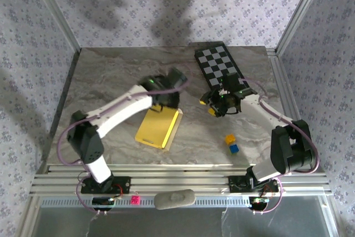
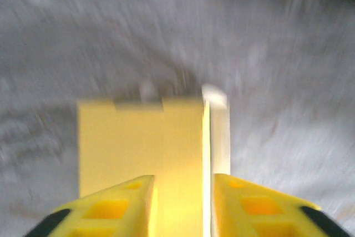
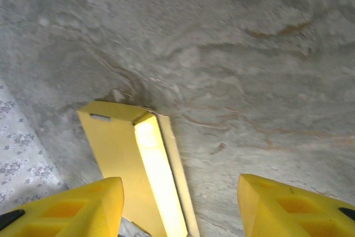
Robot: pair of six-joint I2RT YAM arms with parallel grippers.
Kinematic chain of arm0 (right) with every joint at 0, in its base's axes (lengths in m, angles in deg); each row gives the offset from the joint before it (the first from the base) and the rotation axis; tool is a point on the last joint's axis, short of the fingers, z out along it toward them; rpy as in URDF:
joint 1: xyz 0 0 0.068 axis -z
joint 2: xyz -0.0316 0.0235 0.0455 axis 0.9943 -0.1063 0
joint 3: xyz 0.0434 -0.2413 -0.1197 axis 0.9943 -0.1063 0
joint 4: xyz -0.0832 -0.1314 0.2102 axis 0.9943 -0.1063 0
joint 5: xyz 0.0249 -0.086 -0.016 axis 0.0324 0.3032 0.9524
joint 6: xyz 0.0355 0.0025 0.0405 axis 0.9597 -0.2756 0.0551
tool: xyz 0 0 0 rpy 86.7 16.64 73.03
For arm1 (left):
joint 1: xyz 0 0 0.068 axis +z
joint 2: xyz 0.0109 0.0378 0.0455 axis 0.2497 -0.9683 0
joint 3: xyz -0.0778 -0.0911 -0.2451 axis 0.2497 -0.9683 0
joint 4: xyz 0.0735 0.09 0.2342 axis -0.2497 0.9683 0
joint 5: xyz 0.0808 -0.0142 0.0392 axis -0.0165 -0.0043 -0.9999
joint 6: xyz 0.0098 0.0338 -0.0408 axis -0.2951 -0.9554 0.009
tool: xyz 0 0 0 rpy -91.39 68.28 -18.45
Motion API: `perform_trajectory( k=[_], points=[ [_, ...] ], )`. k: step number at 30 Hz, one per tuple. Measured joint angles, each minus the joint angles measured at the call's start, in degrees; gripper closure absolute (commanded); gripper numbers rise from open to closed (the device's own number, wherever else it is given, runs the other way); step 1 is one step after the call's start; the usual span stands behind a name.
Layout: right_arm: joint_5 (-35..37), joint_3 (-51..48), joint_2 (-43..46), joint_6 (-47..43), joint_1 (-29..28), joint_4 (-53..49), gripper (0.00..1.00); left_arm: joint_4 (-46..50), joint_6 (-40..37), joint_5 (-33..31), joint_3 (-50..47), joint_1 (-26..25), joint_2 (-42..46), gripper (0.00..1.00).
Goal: Fold the paper box
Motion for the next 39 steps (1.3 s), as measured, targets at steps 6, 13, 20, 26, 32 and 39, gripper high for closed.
perform_trajectory(
  k=[6,13,20,26,32,39],
  points=[
    [-2.1,-4.4,-0.7,0.2,-0.4,1.6,0.43,7.6,0.5,-2.7,-5.2,-2.3,-3.3,0.56],
    [-3.3,-5.7,-0.7,0.6,-0.8,4.2,0.44,7.3,0.5,-4.6,-5.2,-4.2,-9.5,0.53],
    [-3.9,-7.0,-0.7,0.8,-0.8,5.9,0.44,5.5,0.5,-5.7,-5.3,-4.7,-12.2,0.5],
    [-4.3,-8.0,-0.7,1.2,-0.7,6.5,0.44,5.0,0.5,-7.5,-5.3,-5.6,-13.8,0.55],
    [-4.5,-8.5,-0.9,1.9,-0.7,7.4,0.44,4.9,0.5,-9.6,-5.4,-6.5,-14.1,0.5],
    [-4.7,-8.5,-2.6,2.1,-0.7,8.5,0.44,5.6,1.8,-7.9,-2.9,-6.2,-14.1,0.4]
  ],
)
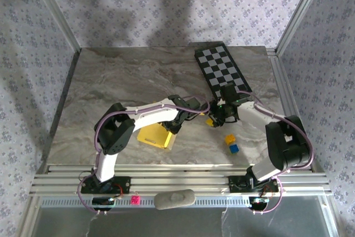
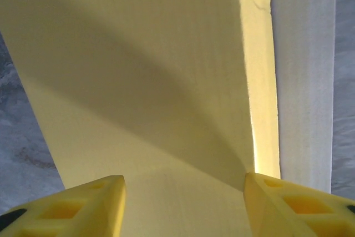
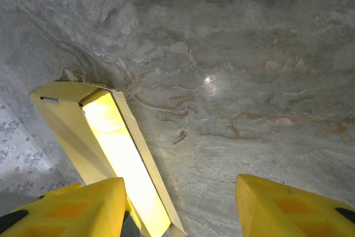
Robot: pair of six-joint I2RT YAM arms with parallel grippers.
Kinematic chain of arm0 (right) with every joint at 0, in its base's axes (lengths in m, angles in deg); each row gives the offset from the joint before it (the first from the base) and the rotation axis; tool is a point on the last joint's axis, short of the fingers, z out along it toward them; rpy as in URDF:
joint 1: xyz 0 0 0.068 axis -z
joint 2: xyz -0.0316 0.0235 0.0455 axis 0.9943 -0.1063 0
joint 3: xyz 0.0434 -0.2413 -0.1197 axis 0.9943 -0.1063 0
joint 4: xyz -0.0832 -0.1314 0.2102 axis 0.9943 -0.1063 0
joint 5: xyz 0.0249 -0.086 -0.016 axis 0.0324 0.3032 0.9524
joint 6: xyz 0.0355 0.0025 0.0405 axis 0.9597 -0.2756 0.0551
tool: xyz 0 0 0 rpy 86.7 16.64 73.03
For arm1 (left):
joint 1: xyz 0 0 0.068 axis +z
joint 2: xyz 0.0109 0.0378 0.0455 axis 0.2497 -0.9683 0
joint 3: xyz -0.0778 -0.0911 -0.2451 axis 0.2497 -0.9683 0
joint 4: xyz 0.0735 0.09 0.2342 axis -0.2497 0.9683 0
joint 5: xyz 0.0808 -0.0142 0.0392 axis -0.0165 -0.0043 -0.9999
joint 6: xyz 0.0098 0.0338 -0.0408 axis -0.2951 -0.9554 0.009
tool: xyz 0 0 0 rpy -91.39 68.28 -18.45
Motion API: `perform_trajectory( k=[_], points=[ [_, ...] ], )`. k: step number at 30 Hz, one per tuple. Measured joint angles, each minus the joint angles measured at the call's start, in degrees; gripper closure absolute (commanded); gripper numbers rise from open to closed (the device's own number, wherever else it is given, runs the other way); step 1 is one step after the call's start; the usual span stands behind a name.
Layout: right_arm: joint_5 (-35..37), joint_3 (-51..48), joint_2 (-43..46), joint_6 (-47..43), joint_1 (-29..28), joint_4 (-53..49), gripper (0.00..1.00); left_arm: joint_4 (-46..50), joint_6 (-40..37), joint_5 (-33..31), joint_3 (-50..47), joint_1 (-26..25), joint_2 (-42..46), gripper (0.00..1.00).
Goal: Fold the paper box
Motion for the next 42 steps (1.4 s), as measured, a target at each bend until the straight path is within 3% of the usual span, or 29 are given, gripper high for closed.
perform_trajectory(
  k=[10,21,31,42],
  points=[
    [-0.7,0.0,-2.0,0.0,0.4,0.5,0.44,-1.3,1.1,6.3,1.0,1.1,2.5,0.37],
    [-1.3,0.0,-2.2,0.0,0.7,0.6,0.44,-1.6,1.0,6.1,0.9,1.5,-1.9,0.43],
    [-1.3,0.0,-2.2,0.0,0.7,0.6,0.45,-2.8,0.8,3.8,-0.8,1.0,-2.6,0.75],
    [-1.3,0.0,-2.2,0.0,0.7,0.6,0.44,-2.8,0.1,2.4,-1.4,0.9,-1.8,1.0]
  ],
)
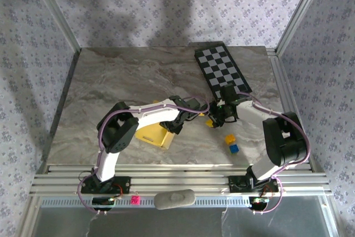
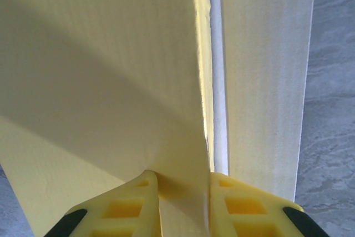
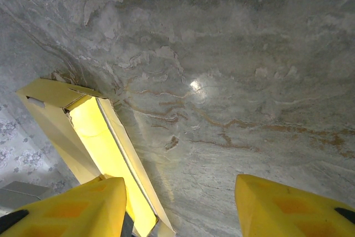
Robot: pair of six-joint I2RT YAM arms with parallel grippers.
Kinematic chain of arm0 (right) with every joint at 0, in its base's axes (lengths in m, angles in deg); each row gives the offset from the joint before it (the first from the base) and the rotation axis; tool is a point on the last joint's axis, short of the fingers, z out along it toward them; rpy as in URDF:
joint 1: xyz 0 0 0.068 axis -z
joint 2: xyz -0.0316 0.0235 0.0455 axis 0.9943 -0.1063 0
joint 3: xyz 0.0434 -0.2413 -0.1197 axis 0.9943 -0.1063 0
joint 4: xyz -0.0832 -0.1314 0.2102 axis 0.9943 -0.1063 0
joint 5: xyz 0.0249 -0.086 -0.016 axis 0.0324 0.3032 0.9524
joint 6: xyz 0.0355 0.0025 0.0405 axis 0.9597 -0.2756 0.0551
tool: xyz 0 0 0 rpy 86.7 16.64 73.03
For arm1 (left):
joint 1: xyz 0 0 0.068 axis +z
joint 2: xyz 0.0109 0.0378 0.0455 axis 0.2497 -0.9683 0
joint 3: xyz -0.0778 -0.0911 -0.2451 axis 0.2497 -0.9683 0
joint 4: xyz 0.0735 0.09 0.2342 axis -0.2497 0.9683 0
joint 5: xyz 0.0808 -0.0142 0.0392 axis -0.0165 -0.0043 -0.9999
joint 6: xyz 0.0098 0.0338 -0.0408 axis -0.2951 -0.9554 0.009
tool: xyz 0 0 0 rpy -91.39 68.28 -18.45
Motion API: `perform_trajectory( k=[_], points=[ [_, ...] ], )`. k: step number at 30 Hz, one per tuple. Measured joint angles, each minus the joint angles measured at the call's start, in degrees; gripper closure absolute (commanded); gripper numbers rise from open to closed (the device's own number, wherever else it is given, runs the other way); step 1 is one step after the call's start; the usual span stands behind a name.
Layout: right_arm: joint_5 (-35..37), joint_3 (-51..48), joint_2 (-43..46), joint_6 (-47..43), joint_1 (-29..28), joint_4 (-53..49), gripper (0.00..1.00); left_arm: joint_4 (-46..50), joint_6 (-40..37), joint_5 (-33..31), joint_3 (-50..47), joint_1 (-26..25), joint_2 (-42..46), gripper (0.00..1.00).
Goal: Fold the paper box
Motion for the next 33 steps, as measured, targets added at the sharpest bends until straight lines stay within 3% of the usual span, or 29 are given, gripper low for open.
perform_trajectory(
  k=[18,33],
  points=[
    [0.0,0.6,0.0,0.0,0.0,-0.1,0.45,-0.1,0.1,4.5,2.5,5.7,5.0,1.0],
    [-0.7,1.2,-2.0,2.2,-1.9,1.0,0.44,-0.7,0.5,7.0,2.4,5.3,3.6,0.97]
  ],
)
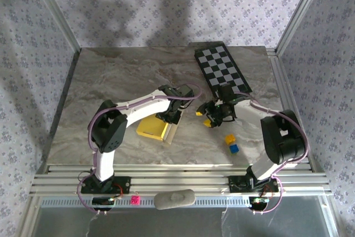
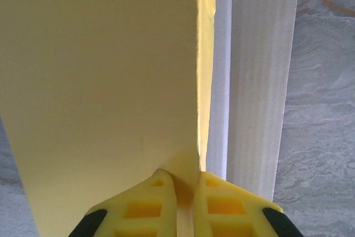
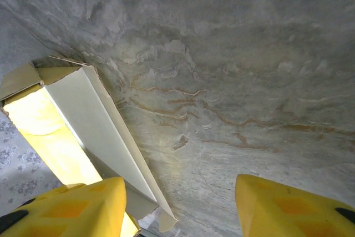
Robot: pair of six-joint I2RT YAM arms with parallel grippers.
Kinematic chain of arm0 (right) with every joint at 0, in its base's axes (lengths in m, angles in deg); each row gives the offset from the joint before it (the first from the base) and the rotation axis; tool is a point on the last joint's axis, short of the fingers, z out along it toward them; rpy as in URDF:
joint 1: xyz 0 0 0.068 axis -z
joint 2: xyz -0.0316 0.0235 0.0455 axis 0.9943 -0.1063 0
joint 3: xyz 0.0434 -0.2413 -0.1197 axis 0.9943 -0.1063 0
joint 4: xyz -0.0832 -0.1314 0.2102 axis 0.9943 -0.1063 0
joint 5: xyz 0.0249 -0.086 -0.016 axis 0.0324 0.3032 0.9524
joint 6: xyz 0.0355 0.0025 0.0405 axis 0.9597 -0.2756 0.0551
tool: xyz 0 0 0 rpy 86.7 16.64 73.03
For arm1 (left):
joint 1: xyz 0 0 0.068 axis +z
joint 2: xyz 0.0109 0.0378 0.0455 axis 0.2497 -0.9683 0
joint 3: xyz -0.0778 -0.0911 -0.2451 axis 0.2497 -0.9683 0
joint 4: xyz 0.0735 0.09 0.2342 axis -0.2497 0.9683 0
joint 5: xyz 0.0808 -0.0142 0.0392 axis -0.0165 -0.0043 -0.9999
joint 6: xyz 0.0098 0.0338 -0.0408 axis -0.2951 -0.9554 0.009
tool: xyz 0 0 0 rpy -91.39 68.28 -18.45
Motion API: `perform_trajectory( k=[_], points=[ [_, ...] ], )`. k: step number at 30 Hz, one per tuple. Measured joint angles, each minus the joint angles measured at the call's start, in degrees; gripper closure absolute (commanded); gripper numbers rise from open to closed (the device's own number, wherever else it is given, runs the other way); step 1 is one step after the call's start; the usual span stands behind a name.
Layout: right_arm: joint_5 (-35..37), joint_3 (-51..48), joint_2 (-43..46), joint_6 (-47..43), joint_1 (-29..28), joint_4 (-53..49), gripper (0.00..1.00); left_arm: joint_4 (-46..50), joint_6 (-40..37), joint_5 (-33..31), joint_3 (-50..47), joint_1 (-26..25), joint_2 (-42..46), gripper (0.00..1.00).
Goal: Fold the paper box
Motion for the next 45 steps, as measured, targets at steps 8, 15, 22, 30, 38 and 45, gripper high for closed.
perform_trajectory(
  k=[8,15,22,30,38,45],
  points=[
    [-1.6,4.5,-7.7,3.1,-5.0,4.6,0.56,-2.9,1.5,1.3,-2.2,-1.0,-2.3,0.97],
    [-2.8,10.1,-16.3,4.3,-8.1,9.2,0.67,-5.0,2.6,4.2,-3.8,0.2,-2.0,0.97],
    [-3.9,12.3,-18.9,5.3,-8.3,10.1,0.76,-5.9,2.5,6.3,-4.5,1.3,-1.2,0.98],
    [-4.2,13.5,-20.4,5.6,-8.5,9.1,0.93,-6.1,2.0,8.4,-4.8,2.9,-0.5,0.98],
    [-1.2,15.8,-21.2,2.2,-9.7,9.1,1.0,-6.1,1.9,9.1,-4.8,4.4,0.4,0.98],
    [0.2,17.6,-21.2,0.1,-10.1,8.6,1.0,-6.3,2.0,10.4,-4.8,6.2,1.7,0.99]
  ],
)
